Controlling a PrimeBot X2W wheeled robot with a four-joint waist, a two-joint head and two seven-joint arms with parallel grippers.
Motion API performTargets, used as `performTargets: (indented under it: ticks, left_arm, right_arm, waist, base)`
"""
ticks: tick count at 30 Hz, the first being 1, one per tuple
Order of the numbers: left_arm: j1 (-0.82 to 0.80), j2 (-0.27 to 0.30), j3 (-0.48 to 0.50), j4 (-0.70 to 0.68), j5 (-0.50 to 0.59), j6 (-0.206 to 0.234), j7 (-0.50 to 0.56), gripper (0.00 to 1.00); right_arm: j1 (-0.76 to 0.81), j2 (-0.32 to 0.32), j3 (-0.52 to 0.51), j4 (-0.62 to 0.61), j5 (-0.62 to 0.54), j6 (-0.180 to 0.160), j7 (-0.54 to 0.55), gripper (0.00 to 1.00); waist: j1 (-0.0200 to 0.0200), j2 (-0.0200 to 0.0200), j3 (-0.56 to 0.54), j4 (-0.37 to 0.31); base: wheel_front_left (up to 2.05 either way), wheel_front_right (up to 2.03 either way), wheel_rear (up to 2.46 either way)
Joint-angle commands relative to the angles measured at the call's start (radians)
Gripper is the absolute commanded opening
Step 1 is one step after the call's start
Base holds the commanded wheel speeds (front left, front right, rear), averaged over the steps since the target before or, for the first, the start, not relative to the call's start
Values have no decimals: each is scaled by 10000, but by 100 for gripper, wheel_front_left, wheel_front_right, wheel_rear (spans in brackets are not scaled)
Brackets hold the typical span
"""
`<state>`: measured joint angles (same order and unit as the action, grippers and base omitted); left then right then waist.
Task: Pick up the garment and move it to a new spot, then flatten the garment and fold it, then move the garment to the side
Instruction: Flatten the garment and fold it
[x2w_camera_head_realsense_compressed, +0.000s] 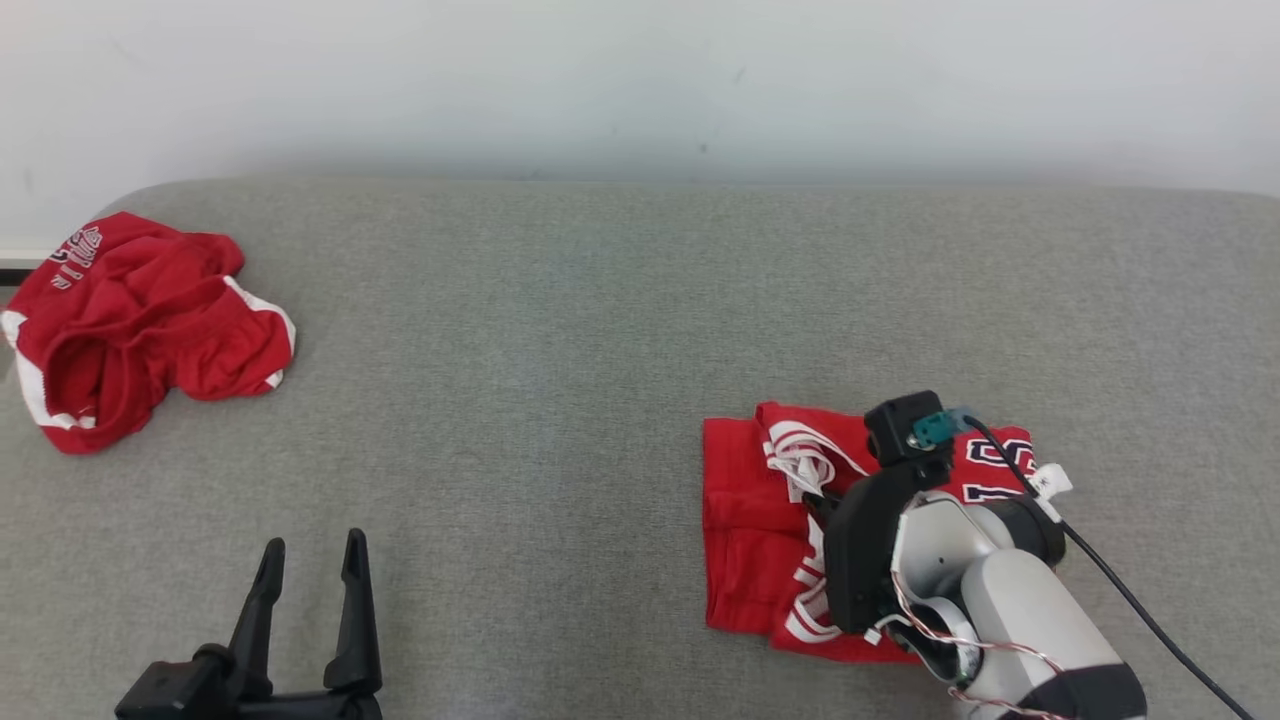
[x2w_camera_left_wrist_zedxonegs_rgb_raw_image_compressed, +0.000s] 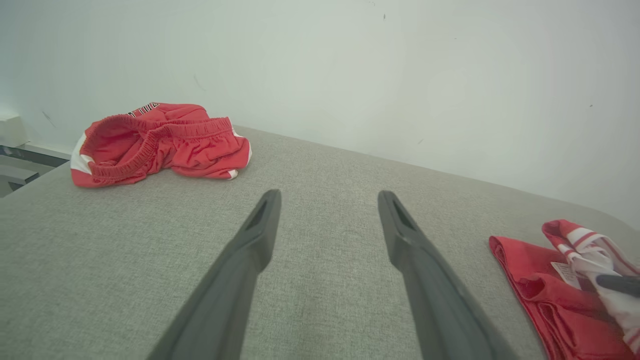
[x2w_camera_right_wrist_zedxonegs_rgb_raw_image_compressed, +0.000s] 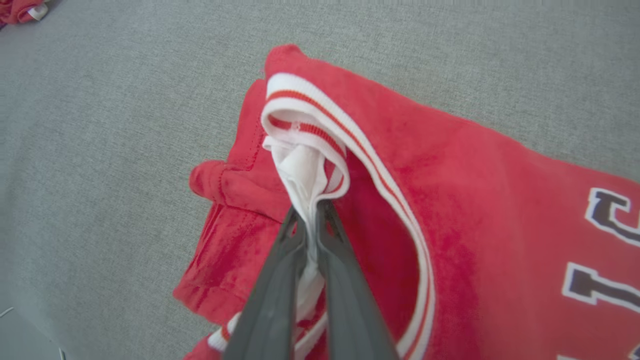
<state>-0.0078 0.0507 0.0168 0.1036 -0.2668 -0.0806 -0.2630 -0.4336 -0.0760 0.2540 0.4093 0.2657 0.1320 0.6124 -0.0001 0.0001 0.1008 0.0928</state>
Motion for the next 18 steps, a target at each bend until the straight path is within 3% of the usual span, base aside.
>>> performTargets:
  ticks: [1, 14, 15, 16, 18]
  left_arm:
    - [85, -5, -29, 30, -10, -57, -19, 100]
    - [-256, -3, -219, 50, -2, -60, -19, 100]
    - [-297, -3, -240, 51, -18, -47, -19, 100]
    - [-331, -3, -257, 44, -38, -34, -19, 100]
    - [-397, -3, -251, 25, -76, 1, -19, 100]
  right_arm:
    - [-172, 31, 40, 149, 94, -22, -121, 0]
    - [-1503, 259, 742, 2264, 66, -22, -1032, 0]
    - [-1571, 264, 770, 2392, 69, -22, -1152, 18]
    - [-1621, 268, 804, 2476, 160, -22, -1261, 100]
    - [-1710, 274, 981, 2470, 465, -22, -1521, 100]
  waist:
    - [1, -1, -3, 79]
    - [1, -1, 385, 407]
    - [1, -1, 420, 432]
    - [1, -1, 467, 461]
    - [1, -1, 526, 479]
  base:
    - [0, 0, 0]
    - [0, 0, 0]
    - [0, 0, 0]
    - [0, 0, 0]
    - [0, 0, 0]
